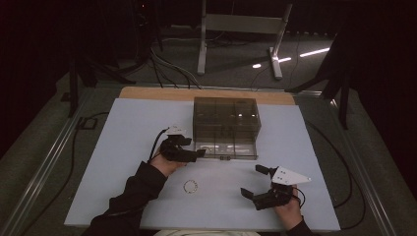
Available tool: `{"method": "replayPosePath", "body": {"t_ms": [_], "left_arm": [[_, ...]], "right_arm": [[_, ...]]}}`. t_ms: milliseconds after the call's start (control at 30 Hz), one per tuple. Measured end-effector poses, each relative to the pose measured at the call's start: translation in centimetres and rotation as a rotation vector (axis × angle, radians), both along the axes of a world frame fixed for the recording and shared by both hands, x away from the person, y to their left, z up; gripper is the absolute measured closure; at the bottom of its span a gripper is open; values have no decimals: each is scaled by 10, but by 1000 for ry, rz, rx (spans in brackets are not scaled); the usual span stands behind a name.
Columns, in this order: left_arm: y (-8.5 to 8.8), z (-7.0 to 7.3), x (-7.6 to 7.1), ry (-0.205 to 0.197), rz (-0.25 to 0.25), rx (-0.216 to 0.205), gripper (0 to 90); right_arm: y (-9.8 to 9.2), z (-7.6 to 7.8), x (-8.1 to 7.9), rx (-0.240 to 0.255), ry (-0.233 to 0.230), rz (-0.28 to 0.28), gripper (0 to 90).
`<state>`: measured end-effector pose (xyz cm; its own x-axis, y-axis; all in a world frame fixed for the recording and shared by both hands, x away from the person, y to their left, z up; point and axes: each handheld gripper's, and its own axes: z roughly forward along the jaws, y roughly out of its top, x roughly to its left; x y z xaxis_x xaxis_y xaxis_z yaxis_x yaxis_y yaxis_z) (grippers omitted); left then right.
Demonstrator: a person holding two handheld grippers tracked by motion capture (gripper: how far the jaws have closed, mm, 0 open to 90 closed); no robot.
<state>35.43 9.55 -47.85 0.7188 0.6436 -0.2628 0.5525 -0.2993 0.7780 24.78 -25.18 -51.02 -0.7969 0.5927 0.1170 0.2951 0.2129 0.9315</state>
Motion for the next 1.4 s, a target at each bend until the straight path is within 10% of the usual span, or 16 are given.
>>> {"method": "replayPosePath", "body": {"t_ms": [1033, 1400], "left_arm": [[9, -13, -78, 10, -169, 15, 320], [9, -27, -91, -5, -225, 111, 491]], "right_arm": [[1, -1, 2, 0, 15, 2, 0], [1, -1, 1, 2, 19, 1, 0]]}}
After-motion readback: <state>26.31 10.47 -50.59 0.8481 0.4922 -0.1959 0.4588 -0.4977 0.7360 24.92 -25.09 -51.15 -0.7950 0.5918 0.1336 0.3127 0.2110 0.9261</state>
